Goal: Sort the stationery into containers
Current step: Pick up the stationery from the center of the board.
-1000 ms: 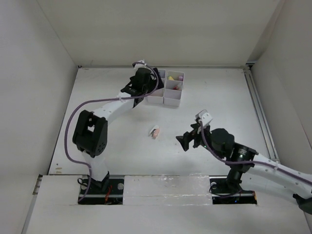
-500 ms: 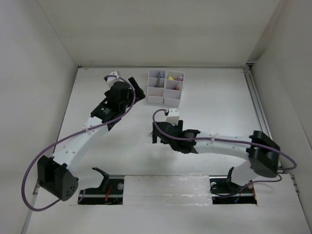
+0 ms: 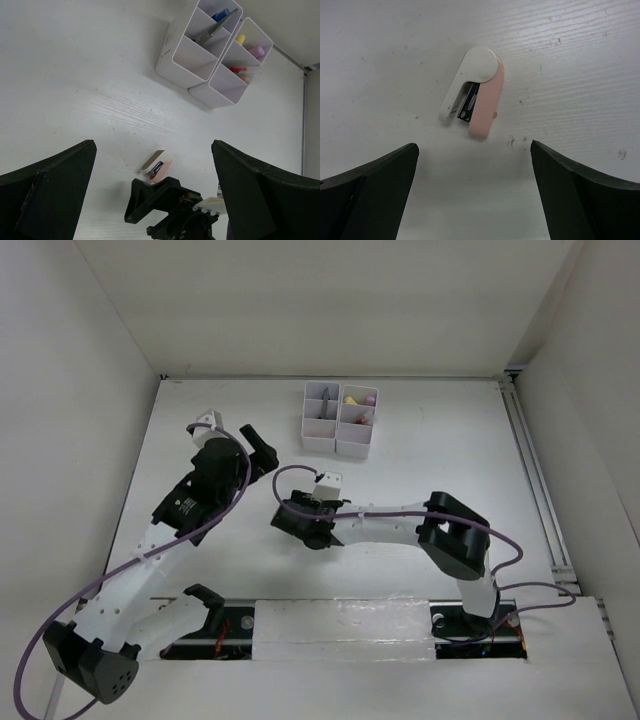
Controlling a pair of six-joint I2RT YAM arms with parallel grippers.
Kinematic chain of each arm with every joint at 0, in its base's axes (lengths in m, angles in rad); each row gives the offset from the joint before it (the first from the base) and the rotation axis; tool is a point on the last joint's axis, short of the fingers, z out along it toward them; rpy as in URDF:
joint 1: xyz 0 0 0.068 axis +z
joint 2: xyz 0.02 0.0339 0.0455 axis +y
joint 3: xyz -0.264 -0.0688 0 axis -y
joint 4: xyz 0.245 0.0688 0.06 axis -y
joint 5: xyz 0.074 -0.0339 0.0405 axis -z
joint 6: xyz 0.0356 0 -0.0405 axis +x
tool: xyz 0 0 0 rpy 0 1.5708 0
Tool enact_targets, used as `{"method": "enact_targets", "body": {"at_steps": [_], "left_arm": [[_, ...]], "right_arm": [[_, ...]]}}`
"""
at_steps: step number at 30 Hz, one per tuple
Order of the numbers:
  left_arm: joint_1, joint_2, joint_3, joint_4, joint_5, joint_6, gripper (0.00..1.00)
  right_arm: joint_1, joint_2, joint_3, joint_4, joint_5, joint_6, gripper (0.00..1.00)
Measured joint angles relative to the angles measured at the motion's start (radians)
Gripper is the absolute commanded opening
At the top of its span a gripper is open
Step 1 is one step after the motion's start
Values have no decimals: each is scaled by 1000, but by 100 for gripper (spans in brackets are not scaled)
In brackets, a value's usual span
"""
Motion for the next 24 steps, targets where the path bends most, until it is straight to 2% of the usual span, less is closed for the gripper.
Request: {"method": "enact_targets", "body": {"at_steps": [10, 13, 18, 24], "left_arm": [[0, -14, -49, -25, 2, 3, 100], [0, -35, -53, -29, 1, -2, 100], [0, -70, -58, -30, -6, -12, 100], [2, -80, -60, -43, -33, -43, 100]], "right_arm": [[-58, 23, 18, -8, 7, 69, 98], [-73, 58, 19, 15, 0, 66, 94], [-74, 96, 47, 20, 28, 41, 82], [-74, 97, 41, 24, 27, 41, 61]]}}
